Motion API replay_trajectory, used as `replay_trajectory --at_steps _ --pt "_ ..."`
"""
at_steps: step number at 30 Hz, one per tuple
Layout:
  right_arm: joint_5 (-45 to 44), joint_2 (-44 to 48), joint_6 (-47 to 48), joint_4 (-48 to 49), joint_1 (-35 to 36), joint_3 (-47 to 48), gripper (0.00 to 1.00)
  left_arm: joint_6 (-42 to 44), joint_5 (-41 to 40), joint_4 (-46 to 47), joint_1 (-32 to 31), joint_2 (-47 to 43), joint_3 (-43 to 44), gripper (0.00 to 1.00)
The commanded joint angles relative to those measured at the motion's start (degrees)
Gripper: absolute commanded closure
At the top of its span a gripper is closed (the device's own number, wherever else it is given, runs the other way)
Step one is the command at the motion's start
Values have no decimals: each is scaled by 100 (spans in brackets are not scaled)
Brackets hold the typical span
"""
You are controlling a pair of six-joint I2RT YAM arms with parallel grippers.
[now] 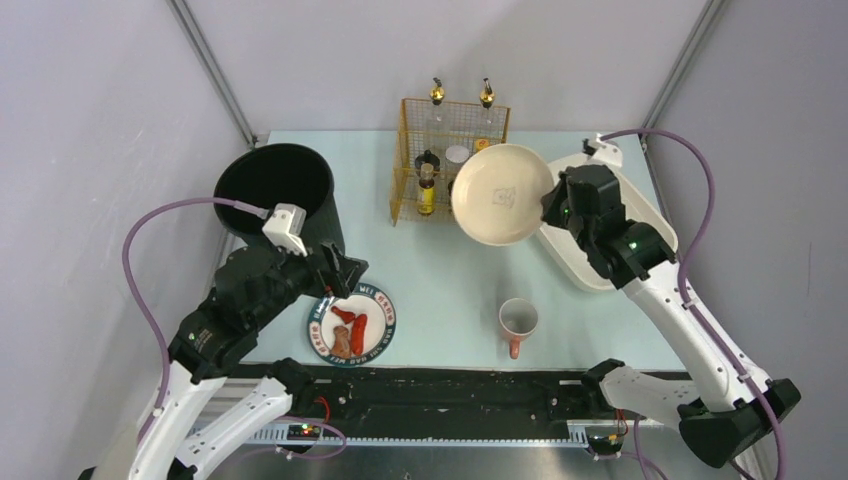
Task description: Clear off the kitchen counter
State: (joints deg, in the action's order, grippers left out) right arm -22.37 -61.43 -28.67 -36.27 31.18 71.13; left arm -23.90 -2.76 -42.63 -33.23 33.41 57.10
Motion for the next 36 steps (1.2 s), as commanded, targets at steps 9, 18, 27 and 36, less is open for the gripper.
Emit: replay_trajectory --at_steps 9,18,27,36 --pt "26 -368 -846 627 -2023 -374 100 187 -106 209 28 -517 -748 0" --pt "-174 -1306 -1188 957 -2930 -605 100 234 -168 353 25 -898 -1191 0" --pt "-12 -2097 -1259 1344 -3615 -708 100 107 -74 353 29 -1073 -1303 0" --pt "9 -3051 -1295 1702 -3735 -714 100 -47 -95 325 32 -1241 -1369 0"
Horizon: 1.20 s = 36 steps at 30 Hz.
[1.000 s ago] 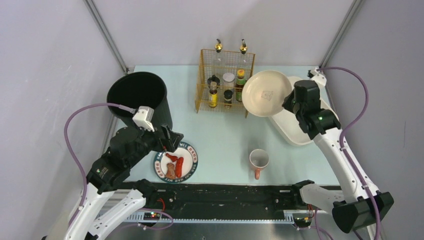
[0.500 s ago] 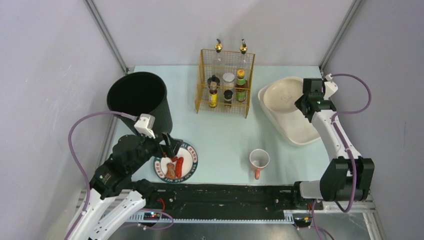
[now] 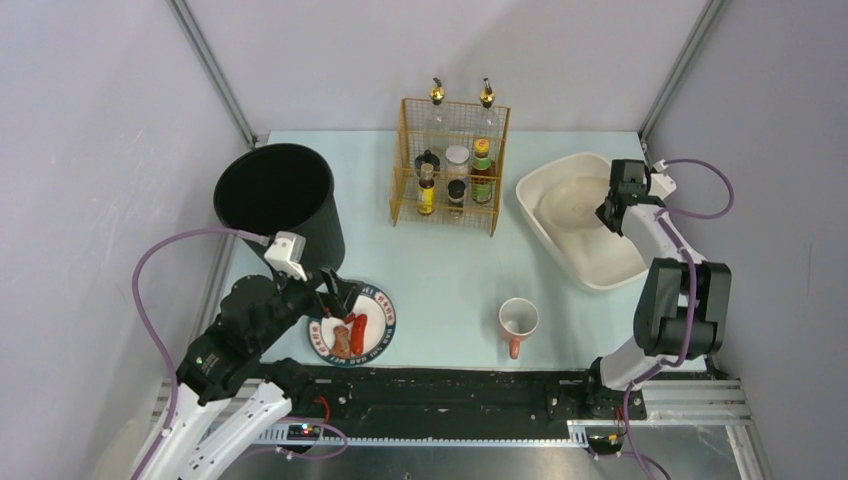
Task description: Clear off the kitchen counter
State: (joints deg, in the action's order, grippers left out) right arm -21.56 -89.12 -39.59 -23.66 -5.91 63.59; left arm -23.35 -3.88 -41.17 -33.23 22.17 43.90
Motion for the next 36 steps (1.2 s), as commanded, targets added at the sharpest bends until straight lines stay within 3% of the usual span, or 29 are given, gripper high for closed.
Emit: replay_trajectory --at_steps 1,5,7,13,21,30,36 --pt "-57 -411 -195 476 -24 42 100 -153 17 179 30 -144 -77 0" --pt "15 -766 -263 645 -72 39 100 -288 45 137 32 -291 -134 0" --pt "173 -928 -334 727 -133 40 95 -318 33 105 30 -347 -114 0" --pt "1017 -1387 -594 693 -511 208 56 -434 -117 90 32 -237 -88 0" --pt "1531 -1339 -483 443 -539 364 21 -422 -231 98 29 142 115 0" --pt "891 -221 -48 -283 6 363 15 -345 -343 95 30 237 267 0" --pt "184 899 536 -442 869 364 15 -325 -345 91 27 224 290 0"
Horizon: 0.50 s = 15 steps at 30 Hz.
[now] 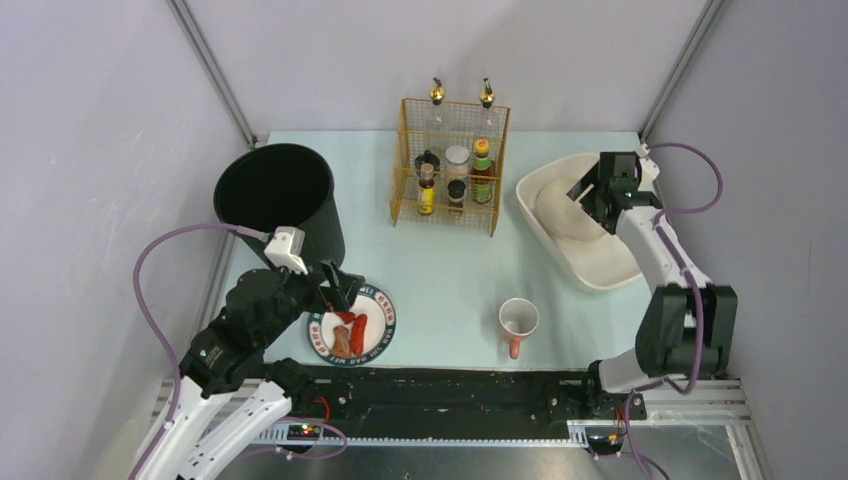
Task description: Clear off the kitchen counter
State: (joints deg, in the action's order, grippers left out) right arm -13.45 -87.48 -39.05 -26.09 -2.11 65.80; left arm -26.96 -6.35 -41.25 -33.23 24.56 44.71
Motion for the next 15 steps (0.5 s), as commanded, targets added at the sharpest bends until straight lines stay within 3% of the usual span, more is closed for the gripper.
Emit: replay_trajectory --at_steps 1,6,15 --pt "-763 979 599 -218 733 148 15 36 -100 100 27 -28 211 0" --pt "-693 1615 783 -169 1853 146 17 42 -290 92 30 -55 222 0" --pt "433 1549 1051 -28 3703 149 19 -96 -775 100 30 -199 220 0"
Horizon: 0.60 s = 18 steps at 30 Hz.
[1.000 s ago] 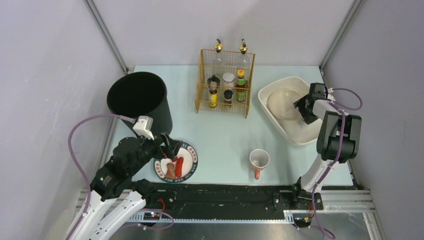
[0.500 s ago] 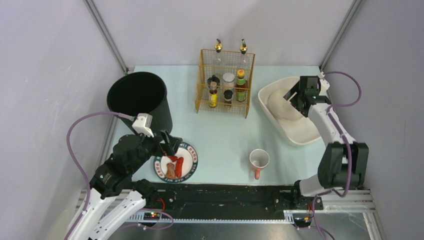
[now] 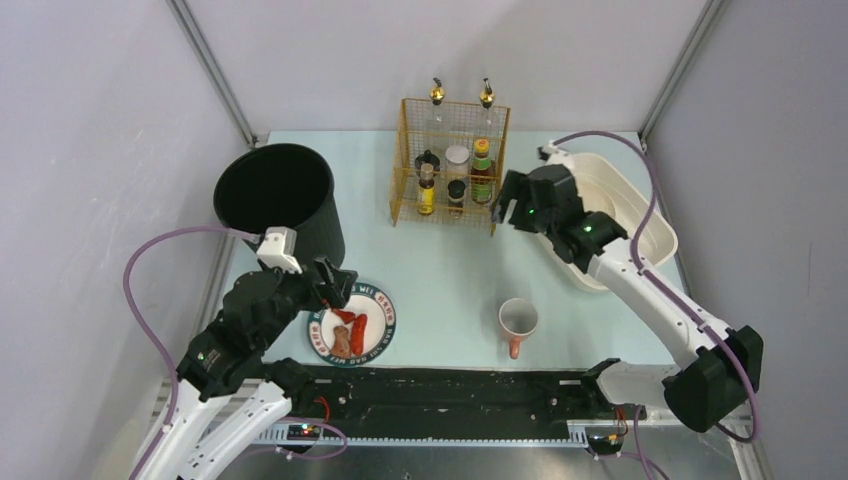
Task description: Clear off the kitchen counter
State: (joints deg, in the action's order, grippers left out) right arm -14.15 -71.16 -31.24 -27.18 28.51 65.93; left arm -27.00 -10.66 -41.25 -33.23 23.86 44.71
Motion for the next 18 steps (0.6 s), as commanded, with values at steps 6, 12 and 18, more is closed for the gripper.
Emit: replay_trajectory --at_steps 6,12,18 --pt "1179 -507 444 255 1452 126 19 -307 -601 100 30 -536 164 0" --pt "1967 -1000 458 535 2060 128 20 -388 -283 94 27 -1165 -81 0" --pt "2408 -1489 351 869 2488 122 21 -420 -179 98 27 -1883 -459 0"
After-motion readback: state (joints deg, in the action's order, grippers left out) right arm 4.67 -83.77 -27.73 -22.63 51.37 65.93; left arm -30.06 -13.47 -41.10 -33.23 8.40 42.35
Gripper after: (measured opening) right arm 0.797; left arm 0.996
